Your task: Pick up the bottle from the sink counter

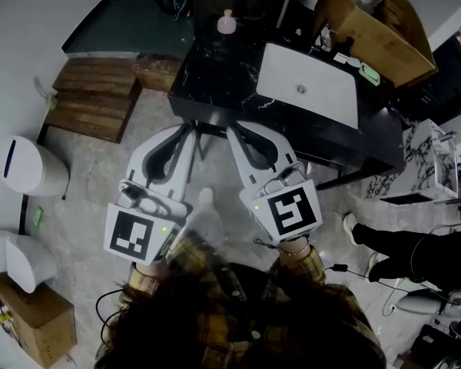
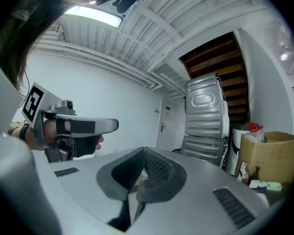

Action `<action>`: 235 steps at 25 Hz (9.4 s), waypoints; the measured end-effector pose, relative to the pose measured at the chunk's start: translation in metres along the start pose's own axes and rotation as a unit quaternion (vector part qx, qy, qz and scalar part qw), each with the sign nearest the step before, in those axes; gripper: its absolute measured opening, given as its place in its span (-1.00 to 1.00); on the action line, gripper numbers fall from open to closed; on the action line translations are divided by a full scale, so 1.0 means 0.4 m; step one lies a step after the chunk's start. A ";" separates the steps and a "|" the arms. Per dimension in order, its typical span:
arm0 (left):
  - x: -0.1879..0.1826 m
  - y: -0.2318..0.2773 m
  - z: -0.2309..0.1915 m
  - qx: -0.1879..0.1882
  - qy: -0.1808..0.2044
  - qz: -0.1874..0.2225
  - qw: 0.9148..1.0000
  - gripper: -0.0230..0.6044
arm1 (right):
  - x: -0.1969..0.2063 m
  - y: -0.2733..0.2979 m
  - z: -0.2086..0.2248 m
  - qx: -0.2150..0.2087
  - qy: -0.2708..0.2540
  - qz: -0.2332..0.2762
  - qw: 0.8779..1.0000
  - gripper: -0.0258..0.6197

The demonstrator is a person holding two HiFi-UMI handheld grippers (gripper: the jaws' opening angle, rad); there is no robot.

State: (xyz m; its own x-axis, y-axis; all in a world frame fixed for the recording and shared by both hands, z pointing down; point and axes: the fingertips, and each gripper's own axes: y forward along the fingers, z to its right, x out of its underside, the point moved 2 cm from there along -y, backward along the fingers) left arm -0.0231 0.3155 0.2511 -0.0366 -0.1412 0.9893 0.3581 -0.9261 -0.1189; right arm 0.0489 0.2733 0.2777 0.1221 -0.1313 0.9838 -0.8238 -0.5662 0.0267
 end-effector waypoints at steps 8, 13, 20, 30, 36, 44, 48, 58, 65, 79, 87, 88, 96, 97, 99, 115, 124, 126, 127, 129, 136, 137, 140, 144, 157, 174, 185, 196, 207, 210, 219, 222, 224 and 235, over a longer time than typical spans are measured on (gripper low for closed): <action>0.015 0.154 -0.146 0.016 0.001 0.000 1.000 -0.84 | -0.004 0.181 0.114 0.013 -0.002 -0.005 1.000 -0.87; 0.032 0.242 -0.254 0.026 -0.003 -0.002 1.000 -0.84 | -0.006 0.296 0.181 0.029 -0.012 -0.010 0.999 -0.87; 0.079 0.326 -0.349 0.045 -0.012 -0.013 0.999 -0.84 | 0.021 0.389 0.268 0.067 -0.006 -0.016 0.998 -0.87; 0.176 0.417 -0.400 0.063 -0.047 -0.048 0.996 -0.84 | 0.113 0.432 0.359 0.100 0.019 -0.063 0.993 -0.87; 0.180 0.505 -0.429 0.047 -0.037 -0.041 0.997 -0.84 | 0.130 0.488 0.448 0.089 0.011 -0.058 0.994 -0.87; 0.176 0.701 -0.472 0.031 -0.020 -0.037 0.999 -0.84 | 0.128 0.605 0.612 0.057 -0.002 -0.042 0.998 -0.87; 0.180 0.785 -0.468 0.027 -0.014 -0.043 0.999 -0.84 | 0.128 0.631 0.689 0.047 -0.002 -0.034 0.998 -0.87; 0.200 0.899 -0.450 0.005 -0.007 -0.064 0.998 -0.84 | 0.144 0.643 0.806 0.020 0.017 -0.020 0.999 -0.87; 0.225 0.951 -0.469 0.006 -0.014 -0.079 0.997 -0.84 | 0.167 0.672 0.829 0.011 0.034 -0.026 0.999 -0.87; 0.315 1.059 -0.536 0.051 -0.040 -0.087 0.994 -0.84 | 0.244 0.751 0.876 0.050 0.052 -0.075 0.995 -0.87; 0.376 1.091 -0.598 0.063 -0.036 -0.083 0.994 -0.84 | 0.283 0.809 0.876 0.064 0.060 -0.094 0.992 -0.87; 0.381 1.099 -0.601 0.064 -0.039 -0.084 0.994 -0.84 | 0.288 0.813 0.880 0.067 0.062 -0.096 0.991 -0.87; 0.445 1.139 -0.631 0.079 -0.043 -0.107 0.990 -0.84 | 0.326 0.843 0.893 0.077 0.075 -0.104 0.989 -0.87; 0.452 1.145 -0.633 0.081 -0.047 -0.111 0.989 -0.84 | 0.328 0.848 0.892 0.073 0.076 -0.103 0.989 -0.87; 0.468 1.157 -0.638 0.086 -0.050 -0.114 0.988 -0.84 | 0.340 0.858 0.893 0.071 0.080 -0.107 0.989 -0.87; 0.607 1.221 -0.673 0.099 -0.067 -0.132 0.984 -0.77 | 0.443 0.920 0.892 0.056 0.115 -0.132 0.983 -0.87; 0.685 1.252 -0.692 0.089 -0.068 -0.145 0.983 -0.36 | 0.486 0.934 0.901 0.051 0.126 -0.139 0.981 -0.87; 0.702 1.259 -0.697 0.084 -0.067 -0.148 0.983 -0.33 | 0.496 0.936 0.904 0.052 0.128 -0.140 0.980 -0.87; 0.709 1.263 -0.699 0.082 -0.065 -0.149 0.983 -0.31 | 0.501 0.937 0.907 0.053 0.130 -0.140 0.980 -0.87; 0.721 1.273 -0.703 0.078 -0.063 -0.149 0.984 -0.27 | 0.511 0.940 0.915 0.056 0.132 -0.141 0.980 -0.87; 0.768 1.299 -0.709 0.072 -0.054 -0.160 0.983 -0.26 | 0.539 0.949 0.923 0.056 0.138 -0.143 0.979 -0.87; 0.774 1.303 -0.710 0.072 -0.053 -0.160 0.983 -0.26 | 0.541 0.950 0.923 0.056 0.139 -0.143 0.978 -0.87; 0.781 1.310 -0.709 0.072 -0.052 -0.156 0.984 -0.26 | 0.542 0.953 0.920 0.054 0.139 -0.146 0.978 -0.87; 0.779 1.323 -0.696 0.074 -0.063 -0.166 0.981 -0.26 | 0.551 0.947 0.919 0.057 0.143 -0.151 0.977 -0.87; 0.804 1.331 -0.698 0.080 -0.013 -0.159 0.984 -0.26 | 0.560 0.942 0.911 0.055 0.145 -0.156 0.975 -0.87; 0.792 1.326 -0.685 0.083 0.041 -0.182 0.979 -0.51 | 0.528 0.937 0.915 0.066 0.145 -0.139 0.977 -0.87; 0.715 1.307 -0.677 0.081 0.045 -0.162 0.982 -0.52 | 0.469 0.913 0.920 0.069 0.129 -0.122 0.982 -0.87; 0.574 1.240 -0.630 0.080 0.060 -0.129 0.987 -0.52 | 0.353 0.855 0.903 0.070 0.098 -0.090 0.989 -0.87; 0.438 1.160 -0.578 0.081 0.078 -0.105 0.988 -0.52 | 0.263 0.797 0.878 0.067 0.091 -0.042 0.993 -0.87; 0.395 1.137 -0.560 0.087 0.078 -0.094 0.989 -0.52 | 0.228 0.788 0.872 0.063 0.086 -0.025 0.994 -0.87; 0.295 1.064 -0.510 0.081 0.064 -0.075 0.992 -0.52 | 0.171 0.749 0.838 0.046 0.069 -0.014 0.996 -0.87; 0.283 1.041 -0.489 0.084 0.064 -0.073 0.992 -0.52 | 0.159 0.734 0.826 0.041 0.065 -0.012 0.997 -0.87; 0.278 1.027 -0.480 0.085 0.065 -0.073 0.992 -0.52 | 0.154 0.726 0.819 0.040 0.061 -0.012 0.997 -0.87; 0.260 0.964 -0.486 0.071 0.071 -0.076 0.992 -0.52 | 0.143 0.715 0.772 0.019 0.045 -0.022 0.999 -0.87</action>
State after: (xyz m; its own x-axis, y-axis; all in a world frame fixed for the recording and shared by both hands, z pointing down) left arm -0.0702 -0.1244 0.2917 -0.2280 -0.0610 0.9718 0.4666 -0.8828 0.0541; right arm -0.0088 -0.1476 0.2869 0.1062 -0.0333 0.9938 -0.7968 -0.6007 0.0651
